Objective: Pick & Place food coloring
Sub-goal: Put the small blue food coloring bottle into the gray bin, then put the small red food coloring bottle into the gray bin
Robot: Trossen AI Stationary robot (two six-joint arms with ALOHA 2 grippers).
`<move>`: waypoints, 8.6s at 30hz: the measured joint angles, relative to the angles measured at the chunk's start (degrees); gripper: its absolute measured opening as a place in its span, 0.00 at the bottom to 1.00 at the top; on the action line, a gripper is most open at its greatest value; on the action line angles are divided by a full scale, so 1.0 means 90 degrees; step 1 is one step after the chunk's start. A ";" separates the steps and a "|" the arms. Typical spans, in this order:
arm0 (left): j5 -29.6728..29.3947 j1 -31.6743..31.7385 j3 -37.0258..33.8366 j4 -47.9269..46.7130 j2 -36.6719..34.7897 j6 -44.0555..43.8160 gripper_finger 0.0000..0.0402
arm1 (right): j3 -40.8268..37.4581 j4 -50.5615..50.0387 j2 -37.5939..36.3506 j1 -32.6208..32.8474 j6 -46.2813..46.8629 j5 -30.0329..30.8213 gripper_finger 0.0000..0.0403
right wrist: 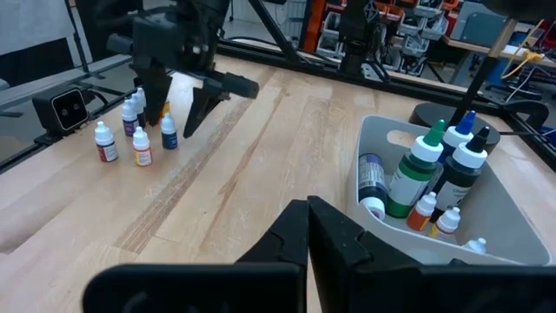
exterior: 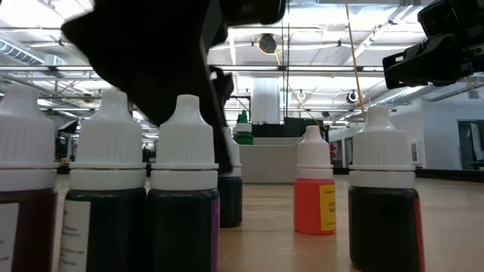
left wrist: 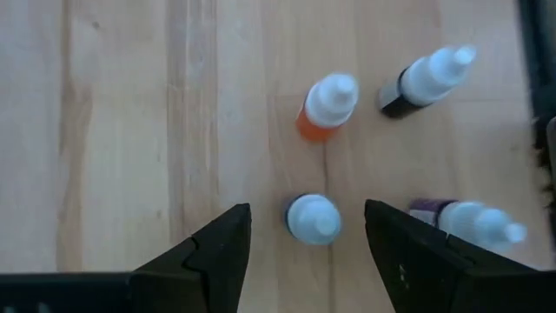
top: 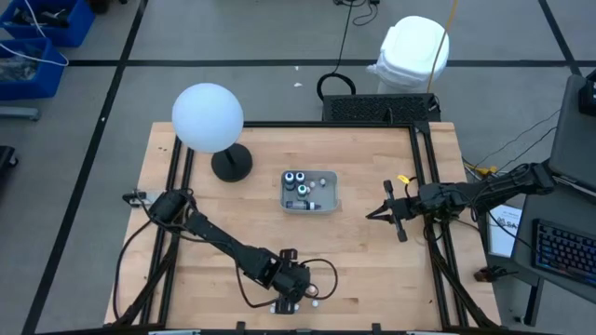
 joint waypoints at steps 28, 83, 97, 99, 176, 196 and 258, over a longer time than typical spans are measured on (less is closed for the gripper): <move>-0.0046 0.0134 0.0002 -0.0075 -0.0058 -0.0019 0.26 | 0.0000 0.0015 0.0000 0.0000 -0.0014 0.0000 0.00; 0.0546 0.3987 0.1389 -0.1406 -0.0095 0.7138 0.17 | 0.0005 0.2114 0.0029 -0.0010 -0.3143 0.2341 0.00; 0.0782 0.4027 0.1082 -0.0877 0.0095 0.6819 0.18 | 0.0005 0.2209 0.0034 -0.0010 -0.3348 0.2336 0.00; 0.0805 0.4050 0.1083 -0.0871 0.0115 0.6790 0.18 | 0.0005 0.2158 0.0038 -0.0010 -0.3351 0.2336 0.00; 0.0749 0.4058 0.2654 -0.2188 0.0949 0.7558 0.35 | 0.0000 0.2164 0.0104 -0.0012 -0.3282 0.2336 0.00; -0.0521 0.3522 0.2188 -0.4542 -0.1924 0.5633 0.07 | 0.0000 0.2099 0.0312 -0.0012 -0.2458 0.2309 0.00; -0.0208 0.3893 -0.5162 0.3458 -0.4466 0.4571 0.06 | 0.4772 0.0237 0.8216 -0.1593 -0.0881 0.0000 0.44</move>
